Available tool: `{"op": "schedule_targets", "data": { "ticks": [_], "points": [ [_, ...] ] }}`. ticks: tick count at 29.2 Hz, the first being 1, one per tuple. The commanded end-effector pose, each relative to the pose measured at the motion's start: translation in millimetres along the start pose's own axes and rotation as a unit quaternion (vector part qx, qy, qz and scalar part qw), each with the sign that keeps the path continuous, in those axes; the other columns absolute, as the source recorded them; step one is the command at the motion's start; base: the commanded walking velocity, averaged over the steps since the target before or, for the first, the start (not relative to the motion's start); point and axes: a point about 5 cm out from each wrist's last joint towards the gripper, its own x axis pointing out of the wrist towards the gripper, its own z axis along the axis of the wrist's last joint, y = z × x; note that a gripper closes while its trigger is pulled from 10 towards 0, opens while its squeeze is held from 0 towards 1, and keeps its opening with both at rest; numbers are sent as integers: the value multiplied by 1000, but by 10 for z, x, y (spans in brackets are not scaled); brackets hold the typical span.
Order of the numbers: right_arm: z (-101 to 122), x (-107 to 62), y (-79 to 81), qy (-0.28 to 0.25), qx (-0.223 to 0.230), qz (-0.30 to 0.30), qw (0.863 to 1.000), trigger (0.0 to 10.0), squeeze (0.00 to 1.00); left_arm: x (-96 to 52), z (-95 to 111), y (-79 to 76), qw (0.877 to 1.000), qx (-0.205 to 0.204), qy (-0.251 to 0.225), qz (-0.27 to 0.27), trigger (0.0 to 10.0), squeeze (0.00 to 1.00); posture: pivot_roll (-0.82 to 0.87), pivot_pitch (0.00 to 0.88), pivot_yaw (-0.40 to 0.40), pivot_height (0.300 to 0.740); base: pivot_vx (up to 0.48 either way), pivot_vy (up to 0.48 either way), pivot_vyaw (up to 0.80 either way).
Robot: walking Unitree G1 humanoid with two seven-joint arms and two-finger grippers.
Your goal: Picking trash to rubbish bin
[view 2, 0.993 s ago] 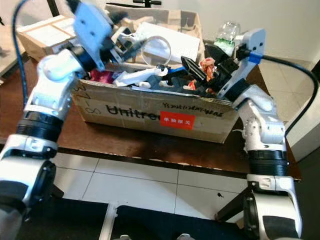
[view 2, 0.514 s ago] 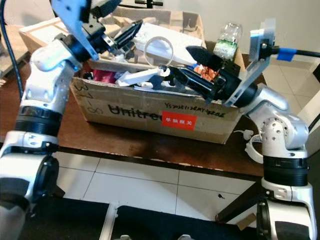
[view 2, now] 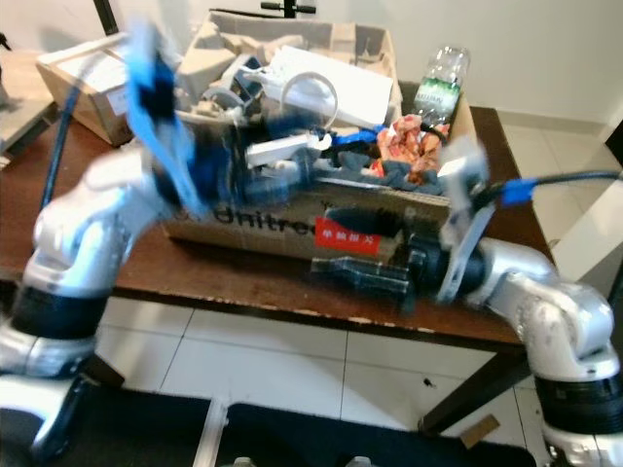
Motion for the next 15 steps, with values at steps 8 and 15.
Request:
{"op": "schedule_targets", "data": {
  "ticks": [8, 15],
  "points": [
    [-549, 53, 37, 87, 61, 2, 994, 10000, 0, -100, -532, -260, 984, -73, 162, 8, 10000, 0, 49, 163, -47, 740, 0, 0, 0],
    [-1003, 29, 42, 104, 132, -26, 986, 10000, 0, -163, -874, -438, 970, -140, 199, 27, 10000, 0, 52, 165, -51, 740, 0, 0, 0]
  ]
}}
